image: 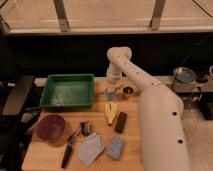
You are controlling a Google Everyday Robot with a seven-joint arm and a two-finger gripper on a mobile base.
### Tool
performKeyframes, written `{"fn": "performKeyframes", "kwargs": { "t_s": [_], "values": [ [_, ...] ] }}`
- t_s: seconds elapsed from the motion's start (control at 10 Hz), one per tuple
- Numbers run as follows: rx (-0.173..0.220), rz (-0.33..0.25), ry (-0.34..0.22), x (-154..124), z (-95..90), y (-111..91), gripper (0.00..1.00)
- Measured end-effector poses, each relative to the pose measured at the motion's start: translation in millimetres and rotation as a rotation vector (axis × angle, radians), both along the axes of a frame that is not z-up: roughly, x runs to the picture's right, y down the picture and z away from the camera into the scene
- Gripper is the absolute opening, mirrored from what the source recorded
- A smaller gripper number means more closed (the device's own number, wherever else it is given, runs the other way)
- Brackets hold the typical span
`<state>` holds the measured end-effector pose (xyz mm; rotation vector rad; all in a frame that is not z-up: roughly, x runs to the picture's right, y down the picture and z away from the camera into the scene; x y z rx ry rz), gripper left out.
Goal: Place fork in plastic cup
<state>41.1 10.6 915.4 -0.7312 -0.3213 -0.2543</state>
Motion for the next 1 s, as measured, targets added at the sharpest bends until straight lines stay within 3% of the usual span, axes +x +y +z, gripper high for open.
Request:
{"fn": "performKeyframes", "kwargs": {
  "t_s": [0.4,0.9,1.0],
  "values": [
    [0.025,-0.025,-0.010,-1.2,-17.8,-12.3,0.64],
    [0.063,-0.120,-0.046,-3.0,-87.4,-42.1,0.64],
    [0.064,-0.120,-0.047,-1.3,-89.7,-42.5,0.64]
  ]
}}
